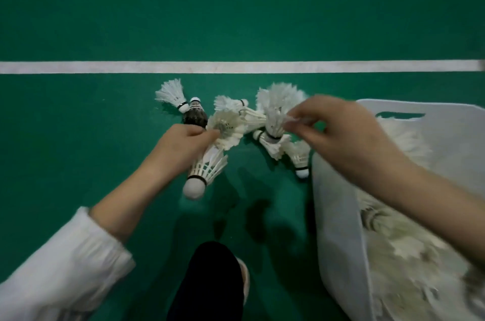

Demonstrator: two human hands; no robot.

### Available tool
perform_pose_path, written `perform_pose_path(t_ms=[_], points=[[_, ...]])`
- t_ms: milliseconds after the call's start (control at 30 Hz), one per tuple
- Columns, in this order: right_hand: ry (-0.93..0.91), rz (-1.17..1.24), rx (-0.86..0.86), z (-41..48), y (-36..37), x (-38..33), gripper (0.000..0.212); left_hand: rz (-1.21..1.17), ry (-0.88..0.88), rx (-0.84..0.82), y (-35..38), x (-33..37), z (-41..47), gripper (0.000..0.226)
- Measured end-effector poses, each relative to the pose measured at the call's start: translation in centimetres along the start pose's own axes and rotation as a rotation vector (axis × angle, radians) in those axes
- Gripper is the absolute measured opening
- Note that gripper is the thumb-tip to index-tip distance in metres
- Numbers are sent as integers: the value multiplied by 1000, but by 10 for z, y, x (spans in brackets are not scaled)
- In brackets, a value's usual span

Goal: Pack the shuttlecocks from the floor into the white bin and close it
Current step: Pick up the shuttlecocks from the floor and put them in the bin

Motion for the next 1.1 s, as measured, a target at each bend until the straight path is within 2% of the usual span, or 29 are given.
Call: perform_pose_path(t_ms=[100,200,367,533,633,767,900,1100], points=[[86,48,43,-31,-63,38,8,51,126,-63,21,43,-26,57],[296,150,104,-79,-92,95,8,128,198,-129,49,73,-48,60],[532,364,108,-157,-64,137,7,200,226,-180,85,88,-70,54],[600,311,-25,-195,-33,158,9,194,126,-181,101,64,-80,47],[575,306,-170,-203,-18,167,8,211,88,-149,106,57,-86,38],[426,103,-403,-198,27,164,20,217,98,-157,114,62,-90,28],[260,-79,-367,-188,49,160,20,198,81,-178,126,66,-91,38],[221,-147,-355,-184,54,157,23,193,61,-255,130,66,-98,46]])
Point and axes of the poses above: each hand's wrist, its own z-axis towards the middle knuckle, its own y-axis out of the palm, x = y × z, the point moved 9 cm from there along z, towards the middle knuckle, and after that the axes turned 12 degrees about -z, right-handed, at the moved point
